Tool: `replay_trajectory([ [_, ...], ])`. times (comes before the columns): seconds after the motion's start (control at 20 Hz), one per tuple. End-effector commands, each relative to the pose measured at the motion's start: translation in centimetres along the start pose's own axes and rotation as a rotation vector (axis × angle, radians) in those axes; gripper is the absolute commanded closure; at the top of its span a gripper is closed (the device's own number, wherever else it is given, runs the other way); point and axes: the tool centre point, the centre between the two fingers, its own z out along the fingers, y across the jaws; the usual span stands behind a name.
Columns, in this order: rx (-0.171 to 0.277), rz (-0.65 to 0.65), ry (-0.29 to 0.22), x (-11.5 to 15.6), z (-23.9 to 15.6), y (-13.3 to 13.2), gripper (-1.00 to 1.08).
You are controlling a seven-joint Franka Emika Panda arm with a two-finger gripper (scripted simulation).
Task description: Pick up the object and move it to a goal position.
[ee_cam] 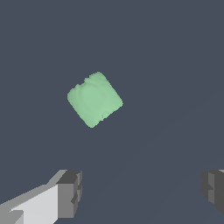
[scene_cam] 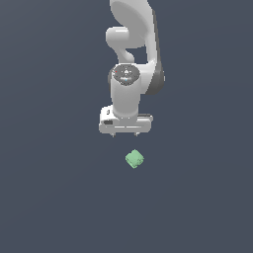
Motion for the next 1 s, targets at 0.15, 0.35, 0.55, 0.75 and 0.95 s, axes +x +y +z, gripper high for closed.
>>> replay_trajectory([
  [0.15, 0.003, 0.006, 0.005, 0.2, -0.1, -0.1, -0.92],
  [0.35, 0.013, 0.029, 0.024, 0.9, -0.4, -0.5, -0.92],
  [0.55, 0.017, 0.037, 0.03, 1.1, -0.6, -0.6, -0.92],
  [0.75, 0.015, 0.022, 0.029, 1.2, -0.4, -0.6, -0.92],
  [0.95, 0.013, -0.018, 0.029, 1.5, -0.1, -0.8, -0.92],
])
